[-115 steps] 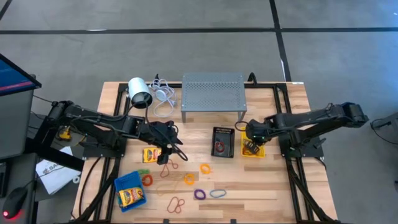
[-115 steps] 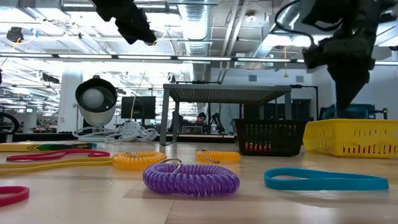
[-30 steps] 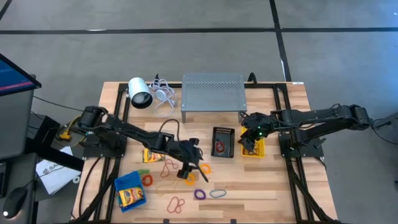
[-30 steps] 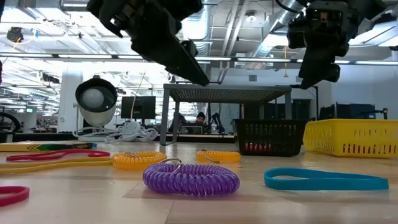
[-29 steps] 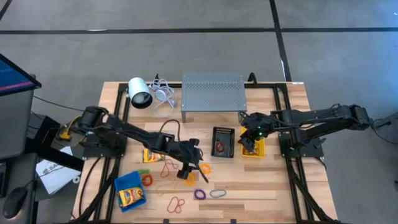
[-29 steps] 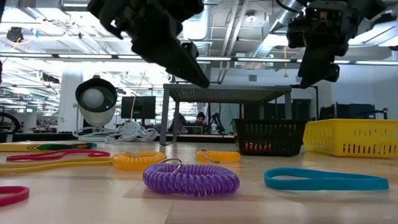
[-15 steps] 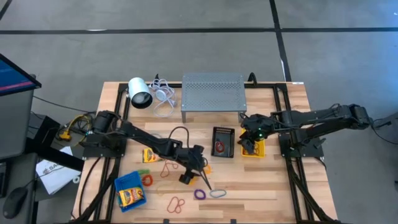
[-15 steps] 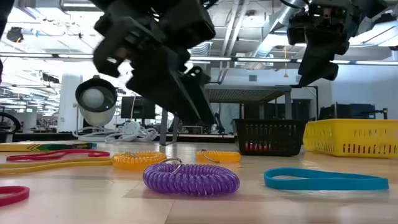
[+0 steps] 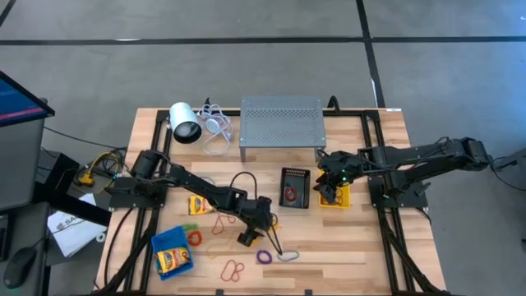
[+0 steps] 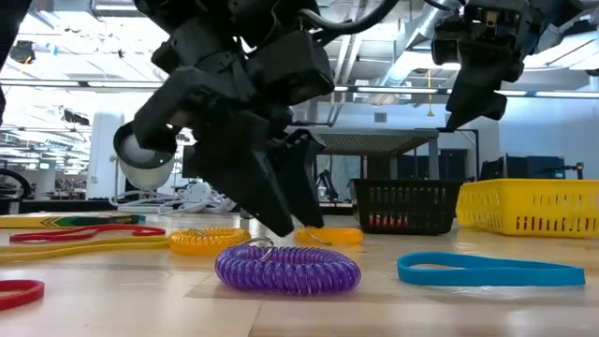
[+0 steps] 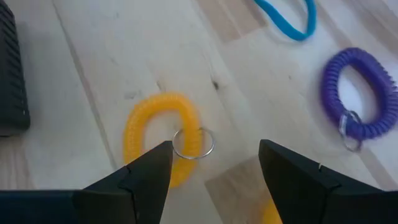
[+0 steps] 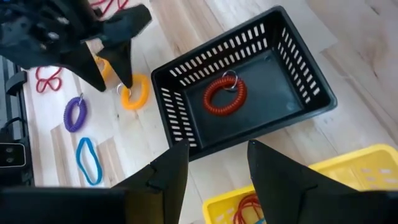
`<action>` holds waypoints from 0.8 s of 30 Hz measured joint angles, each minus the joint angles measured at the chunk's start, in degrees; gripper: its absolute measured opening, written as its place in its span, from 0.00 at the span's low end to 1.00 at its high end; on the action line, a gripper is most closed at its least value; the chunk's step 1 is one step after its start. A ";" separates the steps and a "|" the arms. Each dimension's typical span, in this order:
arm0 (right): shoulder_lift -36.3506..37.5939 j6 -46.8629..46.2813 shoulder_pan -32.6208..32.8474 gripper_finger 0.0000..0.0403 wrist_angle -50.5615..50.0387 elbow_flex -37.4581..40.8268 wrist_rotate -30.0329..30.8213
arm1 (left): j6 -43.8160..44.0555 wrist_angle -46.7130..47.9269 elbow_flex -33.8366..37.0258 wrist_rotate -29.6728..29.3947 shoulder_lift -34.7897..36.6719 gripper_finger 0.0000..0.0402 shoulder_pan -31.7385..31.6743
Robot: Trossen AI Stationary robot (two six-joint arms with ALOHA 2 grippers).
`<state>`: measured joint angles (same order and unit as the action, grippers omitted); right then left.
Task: Pick & Place Office Desk Supplies
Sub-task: Put the yellow spring keychain into the black basket
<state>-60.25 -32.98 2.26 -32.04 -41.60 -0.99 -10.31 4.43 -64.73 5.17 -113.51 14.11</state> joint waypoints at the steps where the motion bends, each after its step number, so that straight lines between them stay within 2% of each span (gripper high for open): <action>1: 0.00 0.01 0.00 0.40 0.10 0.00 0.00 | 0.00 0.27 0.03 -0.92 -0.07 0.57 0.10; 5: 0.00 0.03 0.00 0.40 0.64 0.00 0.00 | 0.04 0.11 0.02 -4.88 -0.37 0.53 0.17; 14: 0.00 1.37 0.02 0.40 1.28 0.00 0.00 | 0.07 -0.35 0.02 -5.01 -0.66 0.41 0.11; 18: 0.00 1.84 0.02 0.40 1.29 0.00 -0.02 | 0.07 -0.33 0.02 -4.96 -0.66 0.30 0.11; 24: 0.00 2.11 0.02 0.40 1.28 0.00 -0.02 | 0.24 -0.31 0.02 -5.27 -0.66 0.07 0.06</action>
<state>-60.25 -30.87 2.28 -30.76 -41.60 -1.02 -10.07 4.12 -64.71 -0.10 -114.17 14.17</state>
